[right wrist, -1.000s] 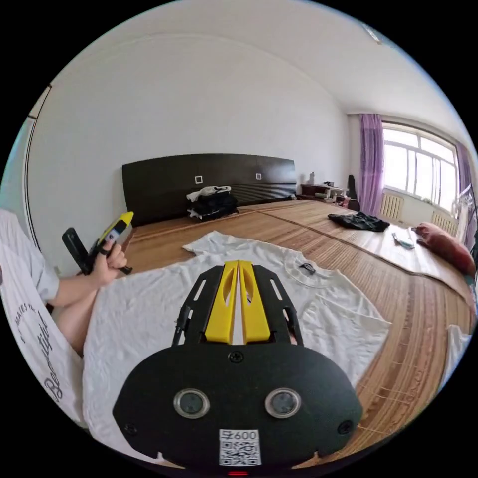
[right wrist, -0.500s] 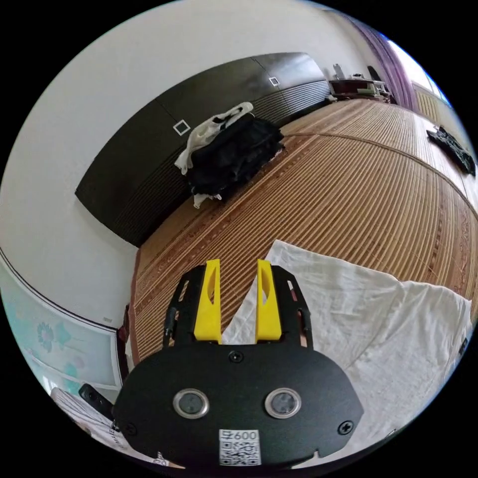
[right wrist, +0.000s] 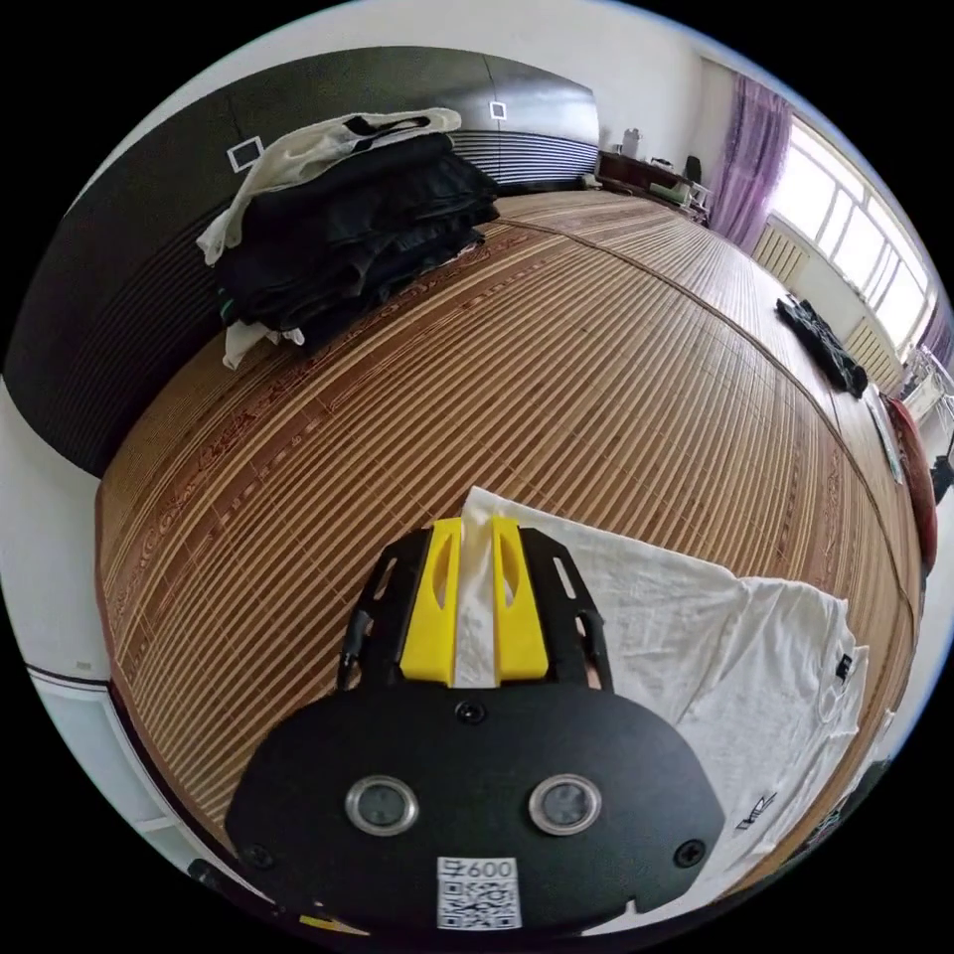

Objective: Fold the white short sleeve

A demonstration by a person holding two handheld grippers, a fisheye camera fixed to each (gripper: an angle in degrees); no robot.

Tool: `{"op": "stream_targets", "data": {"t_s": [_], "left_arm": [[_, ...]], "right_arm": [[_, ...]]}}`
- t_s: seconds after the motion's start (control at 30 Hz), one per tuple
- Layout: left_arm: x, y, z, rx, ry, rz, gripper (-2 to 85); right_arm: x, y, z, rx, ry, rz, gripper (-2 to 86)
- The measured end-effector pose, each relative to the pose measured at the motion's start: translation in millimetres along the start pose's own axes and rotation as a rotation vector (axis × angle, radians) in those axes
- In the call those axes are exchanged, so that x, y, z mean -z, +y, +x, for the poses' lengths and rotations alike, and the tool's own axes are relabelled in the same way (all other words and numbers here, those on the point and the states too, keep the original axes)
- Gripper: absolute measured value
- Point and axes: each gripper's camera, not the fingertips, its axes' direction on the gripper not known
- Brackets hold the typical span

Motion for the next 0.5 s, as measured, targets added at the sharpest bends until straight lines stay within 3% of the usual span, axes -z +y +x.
{"op": "stream_targets", "data": {"t_s": [0.23,0.37,0.5], "left_arm": [[5.9,-15.9,-18.3,-0.027,0.018,-0.019,0.1],[-3.2,-17.6,-25.8,-0.032,0.132,-0.103,0.1],[-8.8,-16.2,-16.8,-0.116,0.077,-0.14,0.2]], "right_arm": [[89.6,25.4,68.0,-0.02,-0.279,0.101,-0.8],[158.0,74.9,116.6,-0.002,-0.284,0.177,-0.8],[210.2,136.7,184.1,-0.074,-0.267,0.274,-0.8]]}}
